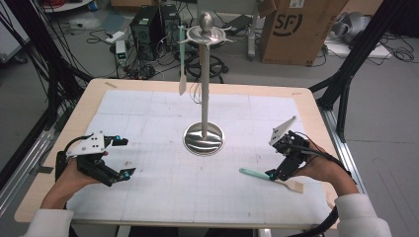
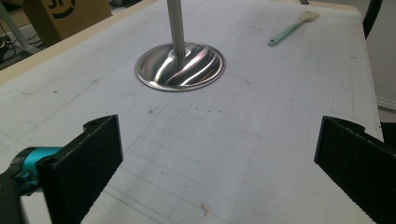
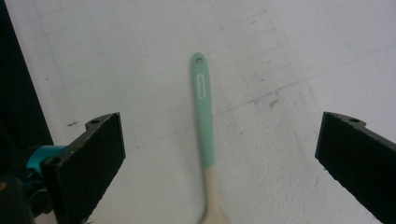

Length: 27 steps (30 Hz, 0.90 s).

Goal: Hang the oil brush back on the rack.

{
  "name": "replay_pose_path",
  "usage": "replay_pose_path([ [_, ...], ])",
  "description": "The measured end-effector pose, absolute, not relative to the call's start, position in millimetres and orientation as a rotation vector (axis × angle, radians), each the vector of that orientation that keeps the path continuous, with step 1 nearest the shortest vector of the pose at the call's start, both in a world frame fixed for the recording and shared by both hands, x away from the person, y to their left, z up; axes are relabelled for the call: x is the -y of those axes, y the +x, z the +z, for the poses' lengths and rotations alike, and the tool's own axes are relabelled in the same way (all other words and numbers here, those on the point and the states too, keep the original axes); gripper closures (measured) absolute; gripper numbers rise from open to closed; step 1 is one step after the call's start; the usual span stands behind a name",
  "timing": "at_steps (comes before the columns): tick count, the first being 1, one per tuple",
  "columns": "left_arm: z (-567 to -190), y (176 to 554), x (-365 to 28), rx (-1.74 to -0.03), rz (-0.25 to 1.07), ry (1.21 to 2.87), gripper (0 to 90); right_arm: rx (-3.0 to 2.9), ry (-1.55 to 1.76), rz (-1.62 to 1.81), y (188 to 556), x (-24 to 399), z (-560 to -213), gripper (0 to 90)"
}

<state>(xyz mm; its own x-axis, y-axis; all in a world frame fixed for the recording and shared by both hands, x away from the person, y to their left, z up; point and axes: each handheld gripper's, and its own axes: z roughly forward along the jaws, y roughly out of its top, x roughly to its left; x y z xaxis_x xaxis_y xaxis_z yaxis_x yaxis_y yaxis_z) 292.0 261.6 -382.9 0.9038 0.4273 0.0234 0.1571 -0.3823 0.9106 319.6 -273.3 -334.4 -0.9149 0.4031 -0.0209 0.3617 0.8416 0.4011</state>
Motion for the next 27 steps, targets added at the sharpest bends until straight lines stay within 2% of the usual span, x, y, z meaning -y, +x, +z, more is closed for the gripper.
replay_pose_path([
  [21, -384, 291, -260, -0.428, 0.299, 1.967, 1.7, -2.974, 0.616, 0.485, 316, 285, -375, 1.3],
  [23, -384, 291, -260, -0.427, 0.300, 1.969, 1.7, -2.982, 0.613, 0.469, 315, 286, -379, 4.8],
  [27, -384, 292, -260, -0.427, 0.299, 1.969, 1.7, -3.006, 0.608, 0.438, 314, 287, -386, 5.6],
])
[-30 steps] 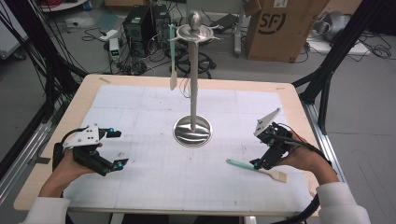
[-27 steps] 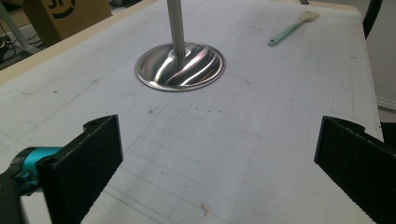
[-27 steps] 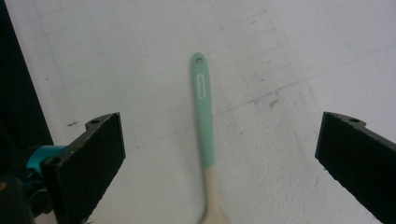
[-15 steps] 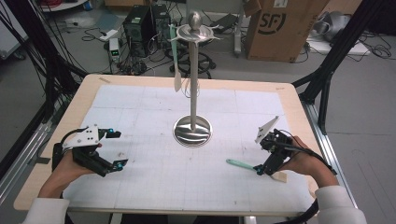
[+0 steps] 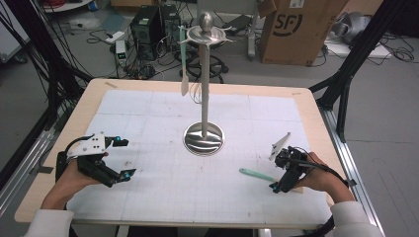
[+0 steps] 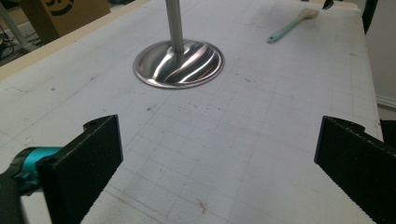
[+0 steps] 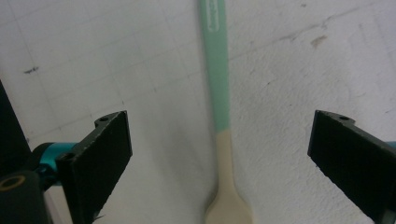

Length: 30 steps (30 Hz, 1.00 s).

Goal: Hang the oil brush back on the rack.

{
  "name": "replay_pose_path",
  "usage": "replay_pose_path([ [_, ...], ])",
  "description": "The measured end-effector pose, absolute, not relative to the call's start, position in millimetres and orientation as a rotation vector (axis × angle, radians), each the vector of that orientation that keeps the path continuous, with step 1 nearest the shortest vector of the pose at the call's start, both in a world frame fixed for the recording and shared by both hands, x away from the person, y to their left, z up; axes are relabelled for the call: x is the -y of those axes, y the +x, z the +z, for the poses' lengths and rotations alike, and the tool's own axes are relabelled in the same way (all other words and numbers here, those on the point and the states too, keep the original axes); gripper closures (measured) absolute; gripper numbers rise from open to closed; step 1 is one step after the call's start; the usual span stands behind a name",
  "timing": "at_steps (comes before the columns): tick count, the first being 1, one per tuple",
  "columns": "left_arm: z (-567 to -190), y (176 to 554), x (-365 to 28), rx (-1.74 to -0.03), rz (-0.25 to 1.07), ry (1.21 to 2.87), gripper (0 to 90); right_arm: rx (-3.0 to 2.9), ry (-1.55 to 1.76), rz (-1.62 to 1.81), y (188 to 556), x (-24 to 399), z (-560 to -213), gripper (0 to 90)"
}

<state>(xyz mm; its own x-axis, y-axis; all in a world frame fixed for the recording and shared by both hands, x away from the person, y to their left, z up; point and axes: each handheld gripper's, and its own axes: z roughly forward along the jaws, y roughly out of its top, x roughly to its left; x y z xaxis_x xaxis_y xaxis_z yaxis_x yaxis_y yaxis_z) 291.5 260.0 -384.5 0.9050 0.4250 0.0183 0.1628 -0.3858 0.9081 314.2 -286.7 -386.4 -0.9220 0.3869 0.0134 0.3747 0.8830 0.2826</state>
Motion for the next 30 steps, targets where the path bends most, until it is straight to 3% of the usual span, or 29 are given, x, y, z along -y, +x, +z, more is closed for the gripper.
replay_pose_path([
  [5, -385, 292, -260, -0.428, 0.298, 1.977, 1.7, -3.020, 0.604, 0.402, 314, 288, -392, 7.8],
  [7, -386, 292, -259, -0.428, 0.297, 1.980, 1.7, -3.024, 0.603, 0.389, 314, 289, -393, 14.7],
  [11, -386, 292, -259, -0.425, 0.297, 1.985, 1.7, -3.034, 0.607, 0.367, 314, 291, -396, 18.3],
  [23, -386, 292, -258, -0.424, 0.294, 1.986, 1.7, -3.033, 0.637, 0.293, 316, 292, -400, 48.1],
  [30, -387, 292, -256, -0.418, 0.290, 1.998, 1.7, -3.054, 0.631, 0.246, 317, 290, -403, 58.2],
])
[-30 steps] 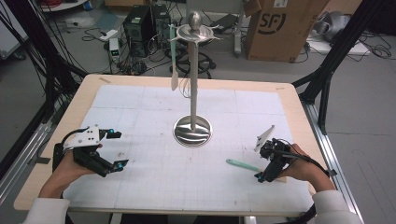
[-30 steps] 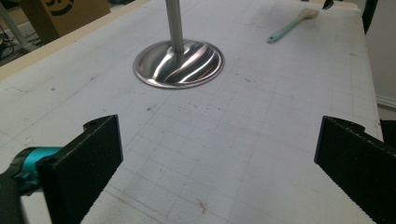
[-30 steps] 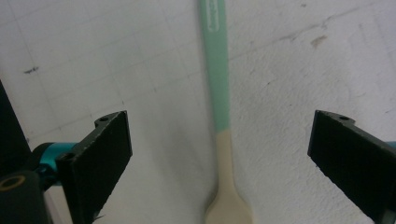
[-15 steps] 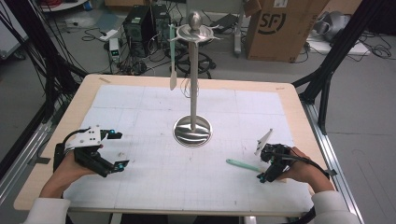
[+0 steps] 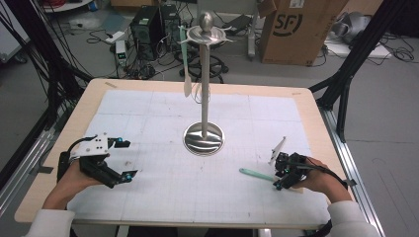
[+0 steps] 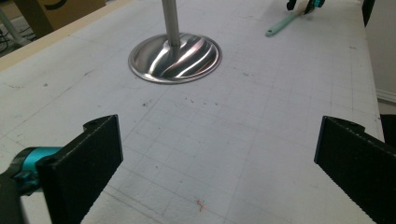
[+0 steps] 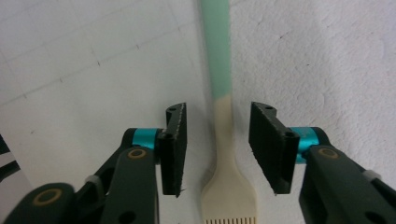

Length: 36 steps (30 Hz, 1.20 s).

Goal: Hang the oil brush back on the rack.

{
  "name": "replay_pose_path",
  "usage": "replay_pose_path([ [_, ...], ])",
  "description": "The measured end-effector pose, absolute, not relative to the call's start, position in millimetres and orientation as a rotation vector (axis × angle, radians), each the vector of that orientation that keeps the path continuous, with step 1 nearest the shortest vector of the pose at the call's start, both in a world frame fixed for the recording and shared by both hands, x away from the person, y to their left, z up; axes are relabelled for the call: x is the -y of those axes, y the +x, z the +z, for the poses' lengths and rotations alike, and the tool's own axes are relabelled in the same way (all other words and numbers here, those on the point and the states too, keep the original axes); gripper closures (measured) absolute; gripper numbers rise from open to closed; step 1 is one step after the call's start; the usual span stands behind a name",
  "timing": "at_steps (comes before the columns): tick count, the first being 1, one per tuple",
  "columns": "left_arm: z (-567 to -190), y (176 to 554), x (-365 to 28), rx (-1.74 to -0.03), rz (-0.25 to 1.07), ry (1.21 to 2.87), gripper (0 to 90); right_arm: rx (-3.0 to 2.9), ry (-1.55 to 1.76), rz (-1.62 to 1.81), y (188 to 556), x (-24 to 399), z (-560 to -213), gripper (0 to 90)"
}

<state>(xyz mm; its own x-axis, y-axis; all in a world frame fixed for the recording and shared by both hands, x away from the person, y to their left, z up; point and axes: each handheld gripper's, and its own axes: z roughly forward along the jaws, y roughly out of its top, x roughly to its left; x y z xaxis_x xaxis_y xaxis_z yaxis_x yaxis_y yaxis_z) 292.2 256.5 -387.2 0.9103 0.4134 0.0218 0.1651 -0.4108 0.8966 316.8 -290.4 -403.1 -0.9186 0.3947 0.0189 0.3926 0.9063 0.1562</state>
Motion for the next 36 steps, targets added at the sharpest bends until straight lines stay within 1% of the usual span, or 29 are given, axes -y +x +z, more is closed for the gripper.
replay_pose_path([
  [6, -386, 292, -258, -0.423, 0.293, 1.988, 1.7, -3.062, 0.622, 0.187, 318, 290, -406, 67.2],
  [10, -387, 292, -258, -0.422, 0.292, 1.986, 1.7, -3.055, 0.626, 0.155, 319, 289, -406, 75.3],
  [14, -386, 292, -258, -0.420, 0.292, 1.983, 1.7, -3.066, 0.588, 0.107, 319, 284, -406, 79.9],
  [18, -386, 291, -258, -0.420, 0.294, 1.986, 1.7, -3.079, 0.570, 0.051, 321, 279, -406, 82.1],
  [24, -385, 291, -259, -0.422, 0.293, 1.977, 1.7, -3.090, 0.566, 0.098, 322, 280, -403, 82.5],
  [30, -385, 291, -259, -0.422, 0.295, 1.980, 1.7, -3.068, 0.595, 0.273, 322, 285, -387, 82.5],
  [36, -386, 291, -258, -0.423, 0.298, 1.980, 1.7, -3.037, 0.638, 0.578, 322, 293, -364, 82.5],
])
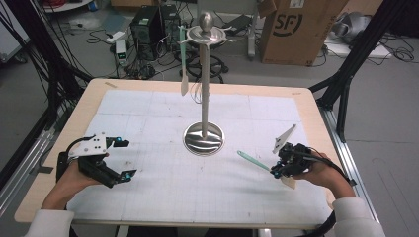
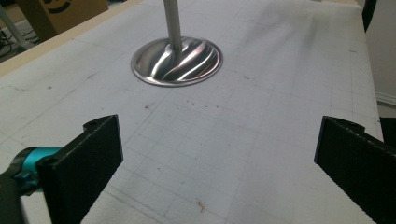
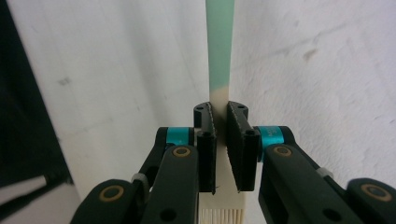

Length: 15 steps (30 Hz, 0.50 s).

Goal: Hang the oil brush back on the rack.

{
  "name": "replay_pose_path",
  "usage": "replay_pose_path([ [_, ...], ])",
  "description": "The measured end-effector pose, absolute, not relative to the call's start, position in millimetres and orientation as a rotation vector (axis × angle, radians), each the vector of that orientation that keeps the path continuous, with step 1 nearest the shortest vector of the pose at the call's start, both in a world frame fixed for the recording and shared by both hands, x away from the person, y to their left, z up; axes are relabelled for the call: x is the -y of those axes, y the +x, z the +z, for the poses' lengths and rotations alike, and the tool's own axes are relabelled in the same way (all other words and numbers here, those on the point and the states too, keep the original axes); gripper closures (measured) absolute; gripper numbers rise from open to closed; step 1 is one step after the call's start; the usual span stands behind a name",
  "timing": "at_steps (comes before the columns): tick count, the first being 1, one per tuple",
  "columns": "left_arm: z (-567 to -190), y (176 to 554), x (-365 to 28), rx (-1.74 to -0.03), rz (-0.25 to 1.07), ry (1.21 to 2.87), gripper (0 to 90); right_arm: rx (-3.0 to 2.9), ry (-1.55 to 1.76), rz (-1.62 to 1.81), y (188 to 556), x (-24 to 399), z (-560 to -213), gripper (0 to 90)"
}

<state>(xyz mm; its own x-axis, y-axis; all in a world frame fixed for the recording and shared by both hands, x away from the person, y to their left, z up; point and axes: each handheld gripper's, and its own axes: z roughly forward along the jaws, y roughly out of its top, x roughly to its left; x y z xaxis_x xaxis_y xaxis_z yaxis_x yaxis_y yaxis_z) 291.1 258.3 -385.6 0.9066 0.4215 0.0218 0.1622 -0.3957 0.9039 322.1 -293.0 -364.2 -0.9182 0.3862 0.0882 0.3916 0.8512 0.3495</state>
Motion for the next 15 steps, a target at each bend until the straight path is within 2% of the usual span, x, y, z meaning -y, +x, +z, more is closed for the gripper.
replay_pose_path([
  [15, -385, 291, -259, -0.430, 0.305, 1.984, 1.7, 2.940, -0.607, -1.013, 325, 297, -304, 82.5],
])
